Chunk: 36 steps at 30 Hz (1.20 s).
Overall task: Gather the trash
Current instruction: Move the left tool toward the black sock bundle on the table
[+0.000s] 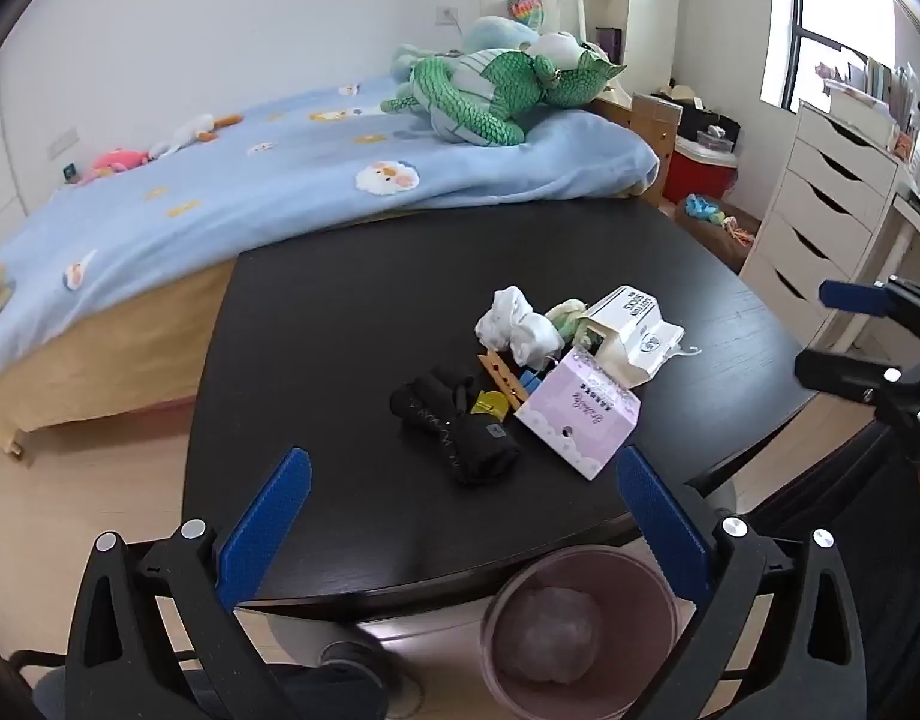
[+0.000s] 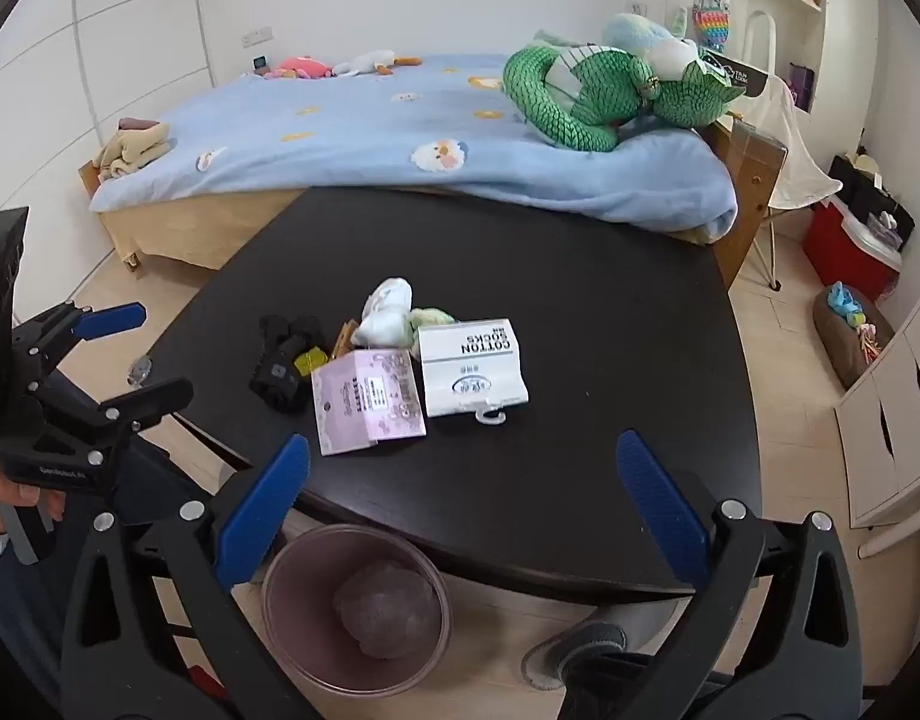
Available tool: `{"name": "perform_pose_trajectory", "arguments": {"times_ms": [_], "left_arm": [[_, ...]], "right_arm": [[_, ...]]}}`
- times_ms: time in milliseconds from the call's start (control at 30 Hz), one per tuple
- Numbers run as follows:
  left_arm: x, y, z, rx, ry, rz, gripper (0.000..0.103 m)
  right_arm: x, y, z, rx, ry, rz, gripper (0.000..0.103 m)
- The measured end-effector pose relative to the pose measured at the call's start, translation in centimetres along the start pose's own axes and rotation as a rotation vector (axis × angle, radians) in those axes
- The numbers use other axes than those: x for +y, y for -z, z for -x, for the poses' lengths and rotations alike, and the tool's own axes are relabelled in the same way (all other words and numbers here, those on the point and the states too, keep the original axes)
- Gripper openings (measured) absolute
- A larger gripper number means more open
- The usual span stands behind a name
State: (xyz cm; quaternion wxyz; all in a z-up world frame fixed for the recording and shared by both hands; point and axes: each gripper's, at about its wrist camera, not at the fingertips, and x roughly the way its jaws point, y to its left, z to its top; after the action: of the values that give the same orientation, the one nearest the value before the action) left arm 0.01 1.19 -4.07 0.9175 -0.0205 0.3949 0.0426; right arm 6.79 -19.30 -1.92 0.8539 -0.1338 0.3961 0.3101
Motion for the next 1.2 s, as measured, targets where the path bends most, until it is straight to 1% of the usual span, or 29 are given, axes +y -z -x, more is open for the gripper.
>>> {"name": "perform_pose_trajectory", "arguments": {"times_ms": [233, 333, 433, 533, 600, 700, 900, 1200], "left_arm": [[-1.0, -0.4, 1.6, -0.015, 0.028, -0.048, 0.098], [-1.3, -0.5, 1.6, -0.02, 0.032, -0.049, 0.098], [-1.0, -0.1, 1.5, -0.035, 0.055, -0.037, 0.098], [-0.8, 0.4, 1.1, -0.036, 0.033, -0.026, 0.098], [-0.7, 0.4, 1.1, -0.041, 0.031, -0.016, 0.098], [-0.8, 0.5, 1.1, -0.044, 0.025, -0.017, 0.098], [-0.6, 0.9, 0.6, -0.024, 0.029, -0.01, 0.098], [-0.3, 1.1, 0.6, -0.02, 0.024, 0.002, 0.098]], "right_arm": [[0.3, -0.1, 0.3, 0.005, 0.011, 0.01, 0.1], [0.2, 0.0, 0.0, 0.009, 0.007, -0.001, 0.1], [0.0, 0.3, -0.2, 0.012, 0.009, -0.008, 0.1], [-0.2, 0.7, -0.3, 0.003, 0.011, -0.019, 0.1], [-0.3, 1.0, -0.3, -0.009, 0.006, -0.025, 0.1], [-0.3, 1.3, -0.4, 0.001, 0.008, -0.026, 0.1], [-0.1, 1.4, -0.5, -0.008, -0.011, -0.021, 0.1], [-0.4, 1.8, -0.7, -0.006, -0.006, -0.039, 0.1]]}}
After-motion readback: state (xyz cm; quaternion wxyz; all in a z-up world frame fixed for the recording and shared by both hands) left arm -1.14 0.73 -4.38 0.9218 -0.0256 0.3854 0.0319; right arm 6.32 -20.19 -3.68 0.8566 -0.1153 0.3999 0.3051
